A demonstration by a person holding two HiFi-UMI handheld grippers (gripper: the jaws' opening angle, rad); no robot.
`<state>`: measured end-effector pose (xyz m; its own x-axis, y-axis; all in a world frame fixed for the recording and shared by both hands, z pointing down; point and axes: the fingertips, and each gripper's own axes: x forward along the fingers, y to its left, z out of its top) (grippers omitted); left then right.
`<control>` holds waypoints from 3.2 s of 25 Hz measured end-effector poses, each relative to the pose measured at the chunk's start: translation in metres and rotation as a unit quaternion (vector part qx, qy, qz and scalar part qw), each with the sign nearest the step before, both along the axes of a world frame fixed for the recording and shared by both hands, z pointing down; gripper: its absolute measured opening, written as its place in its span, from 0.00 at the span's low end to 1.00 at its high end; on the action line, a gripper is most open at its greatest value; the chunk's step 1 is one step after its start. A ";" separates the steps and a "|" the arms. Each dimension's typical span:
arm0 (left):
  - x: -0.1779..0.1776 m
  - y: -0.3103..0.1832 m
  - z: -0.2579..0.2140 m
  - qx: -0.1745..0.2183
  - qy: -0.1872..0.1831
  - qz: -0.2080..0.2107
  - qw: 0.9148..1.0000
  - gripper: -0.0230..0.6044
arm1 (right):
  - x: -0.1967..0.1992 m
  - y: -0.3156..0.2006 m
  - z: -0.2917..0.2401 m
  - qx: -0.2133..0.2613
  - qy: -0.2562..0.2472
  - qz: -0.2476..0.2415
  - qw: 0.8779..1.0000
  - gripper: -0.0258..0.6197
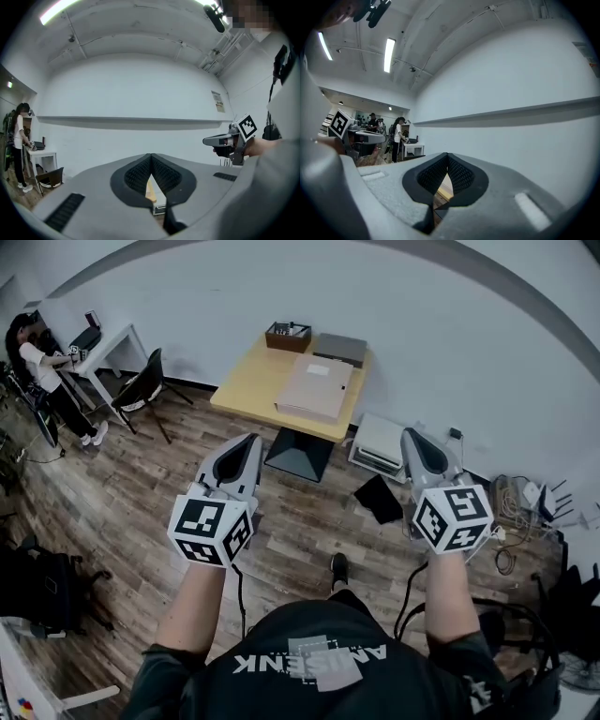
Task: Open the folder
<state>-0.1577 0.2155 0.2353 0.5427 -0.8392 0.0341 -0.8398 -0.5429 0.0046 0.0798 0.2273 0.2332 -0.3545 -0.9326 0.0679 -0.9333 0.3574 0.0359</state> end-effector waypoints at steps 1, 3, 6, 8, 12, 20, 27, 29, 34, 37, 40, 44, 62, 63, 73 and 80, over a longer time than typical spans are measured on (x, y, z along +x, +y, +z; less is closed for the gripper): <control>0.005 -0.011 -0.001 0.000 -0.001 -0.003 1.000 0.04 | 0.005 -0.012 0.000 0.001 -0.001 -0.005 1.000 0.05; 0.016 -0.033 -0.004 0.002 -0.006 -0.010 1.000 0.04 | 0.014 -0.038 -0.002 0.006 0.000 -0.017 1.000 0.05; 0.029 -0.064 -0.011 0.007 -0.003 -0.022 1.000 0.04 | 0.029 -0.076 -0.004 0.015 0.001 -0.040 0.999 0.05; 0.036 -0.084 -0.014 0.007 -0.002 -0.033 0.999 0.04 | 0.043 -0.102 -0.002 0.011 -0.001 -0.035 0.999 0.05; 0.051 -0.120 -0.012 0.003 -0.004 -0.057 0.998 0.04 | 0.071 -0.148 0.002 0.000 -0.015 -0.037 0.999 0.05; 0.084 -0.171 -0.006 -0.001 0.002 -0.086 0.996 0.04 | 0.099 -0.202 0.010 -0.004 -0.011 -0.080 0.997 0.05; 0.116 -0.200 0.002 -0.002 0.006 -0.067 0.998 0.04 | 0.123 -0.232 0.025 -0.013 -0.015 -0.095 0.995 0.05; 0.117 -0.207 0.003 -0.001 0.006 -0.066 0.998 0.04 | 0.123 -0.238 0.027 -0.014 -0.014 -0.097 0.995 0.05; 0.112 -0.234 0.009 0.000 0.009 -0.055 0.998 0.04 | 0.120 -0.256 0.028 -0.015 -0.012 -0.084 0.996 0.05; 0.100 -0.259 0.012 0.003 0.021 -0.049 0.999 0.04 | 0.112 -0.272 0.029 -0.016 -0.011 -0.072 0.997 0.05; 0.090 -0.289 0.013 0.013 0.021 -0.037 0.999 0.04 | 0.106 -0.294 0.029 -0.022 -0.003 -0.046 0.999 0.05; 0.072 -0.330 0.014 0.012 0.016 -0.004 1.000 0.04 | 0.089 -0.322 0.034 -0.039 0.009 -0.015 0.999 0.05; 0.001 -0.460 0.048 -0.019 0.012 0.089 0.996 0.22 | 0.030 -0.394 0.037 -0.053 0.021 0.100 0.993 0.19; 0.001 -0.463 0.052 -0.022 0.008 0.094 0.995 0.24 | 0.031 -0.396 0.039 -0.059 0.017 0.103 0.993 0.23; 0.017 -0.475 0.078 -0.044 -0.014 0.101 0.994 0.44 | 0.059 -0.427 0.068 -0.085 -0.008 0.081 0.993 0.47; 0.026 -0.470 0.105 -0.071 -0.024 0.071 0.995 0.54 | 0.088 -0.444 0.103 -0.120 -0.052 0.050 0.990 0.50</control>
